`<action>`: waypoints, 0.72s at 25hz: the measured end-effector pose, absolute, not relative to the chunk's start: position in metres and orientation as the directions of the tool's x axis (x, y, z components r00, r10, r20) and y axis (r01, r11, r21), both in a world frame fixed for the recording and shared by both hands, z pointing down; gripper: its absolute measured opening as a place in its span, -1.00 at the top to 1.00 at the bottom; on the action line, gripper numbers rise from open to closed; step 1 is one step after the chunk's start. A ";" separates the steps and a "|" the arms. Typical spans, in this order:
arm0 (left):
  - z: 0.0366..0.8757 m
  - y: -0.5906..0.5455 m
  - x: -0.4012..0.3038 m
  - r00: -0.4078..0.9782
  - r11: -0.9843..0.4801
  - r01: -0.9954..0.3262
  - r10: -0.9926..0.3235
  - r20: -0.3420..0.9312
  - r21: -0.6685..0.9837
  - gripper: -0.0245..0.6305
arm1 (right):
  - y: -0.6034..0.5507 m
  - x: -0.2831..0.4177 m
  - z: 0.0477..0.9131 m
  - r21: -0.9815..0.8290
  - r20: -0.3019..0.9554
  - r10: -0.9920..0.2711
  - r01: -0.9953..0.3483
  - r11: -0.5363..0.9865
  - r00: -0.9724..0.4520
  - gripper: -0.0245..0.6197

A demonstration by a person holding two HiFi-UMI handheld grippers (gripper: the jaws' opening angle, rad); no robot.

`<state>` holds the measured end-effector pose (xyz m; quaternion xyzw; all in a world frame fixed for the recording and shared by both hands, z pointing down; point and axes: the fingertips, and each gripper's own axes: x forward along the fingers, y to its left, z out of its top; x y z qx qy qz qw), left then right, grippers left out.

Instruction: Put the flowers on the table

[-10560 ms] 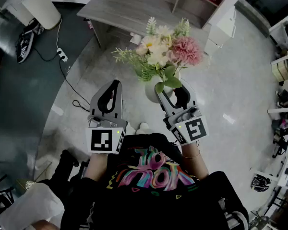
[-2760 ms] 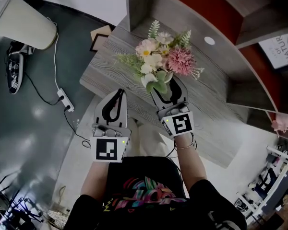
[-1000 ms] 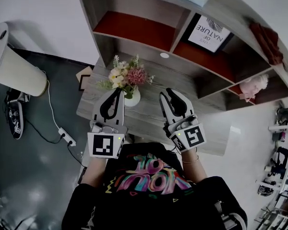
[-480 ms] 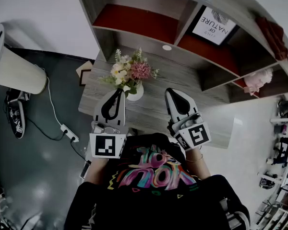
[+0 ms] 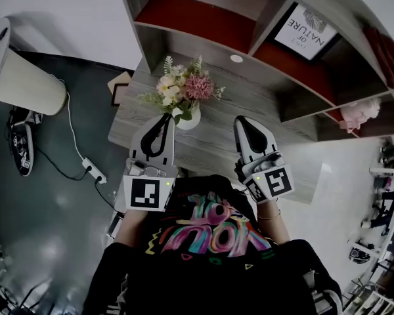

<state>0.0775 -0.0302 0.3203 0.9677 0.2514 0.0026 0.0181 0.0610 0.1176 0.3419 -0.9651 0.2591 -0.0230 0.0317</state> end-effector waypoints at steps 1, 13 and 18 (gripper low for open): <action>0.320 -0.030 0.077 0.874 -0.873 0.486 0.486 -0.005 0.037 0.83 | 0.118 0.060 0.343 -0.074 0.029 -0.502 -0.499 -0.864 0.864 0.88; 0.321 -0.027 0.074 0.880 -0.879 0.474 0.474 -0.003 0.043 0.83 | 0.124 0.057 0.345 -0.053 0.038 -0.488 -0.486 -0.872 0.872 0.88; 0.322 -0.026 0.073 0.880 -0.879 0.474 0.475 -0.001 0.040 0.83 | 0.123 0.056 0.342 -0.040 0.029 -0.493 -0.492 -0.870 0.869 0.88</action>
